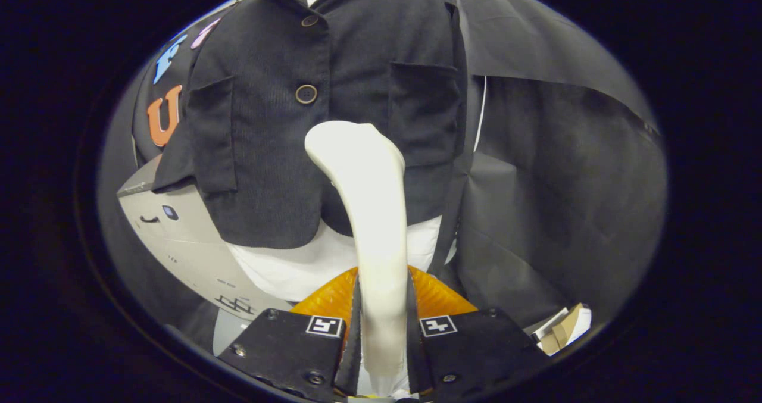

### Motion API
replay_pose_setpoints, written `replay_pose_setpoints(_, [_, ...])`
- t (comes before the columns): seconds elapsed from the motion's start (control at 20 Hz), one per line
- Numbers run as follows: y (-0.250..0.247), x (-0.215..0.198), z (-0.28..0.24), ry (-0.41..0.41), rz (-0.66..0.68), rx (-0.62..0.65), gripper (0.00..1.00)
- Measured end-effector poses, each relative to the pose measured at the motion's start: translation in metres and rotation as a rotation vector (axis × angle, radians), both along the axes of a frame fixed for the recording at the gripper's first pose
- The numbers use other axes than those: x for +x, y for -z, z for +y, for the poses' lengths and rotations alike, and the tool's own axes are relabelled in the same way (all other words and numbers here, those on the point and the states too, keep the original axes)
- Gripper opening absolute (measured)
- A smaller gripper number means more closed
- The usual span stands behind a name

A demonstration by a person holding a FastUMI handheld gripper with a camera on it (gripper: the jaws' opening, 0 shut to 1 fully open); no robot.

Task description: Iron the clothes twice with a garment steamer, once on the left side and once on the right side.

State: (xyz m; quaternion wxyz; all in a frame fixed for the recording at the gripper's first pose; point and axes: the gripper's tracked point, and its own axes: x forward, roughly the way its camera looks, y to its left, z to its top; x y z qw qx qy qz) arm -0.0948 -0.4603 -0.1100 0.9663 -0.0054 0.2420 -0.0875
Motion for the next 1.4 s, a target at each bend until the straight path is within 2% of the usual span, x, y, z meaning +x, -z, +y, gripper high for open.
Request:
replay_pose_setpoints(0.3, [-0.021, -0.022, 0.002, 0.025, -0.050, 0.031, 0.34])
replay_pose_setpoints(0.7, [-0.079, -0.138, 0.044, 0.062, -0.177, 0.053, 0.34])
replay_pose_setpoints(1.15, [-0.087, -0.257, 0.112, -0.050, -0.214, 0.044, 0.34])
replay_pose_setpoints(1.4, [-0.068, -0.298, 0.144, -0.131, -0.191, 0.004, 0.34])
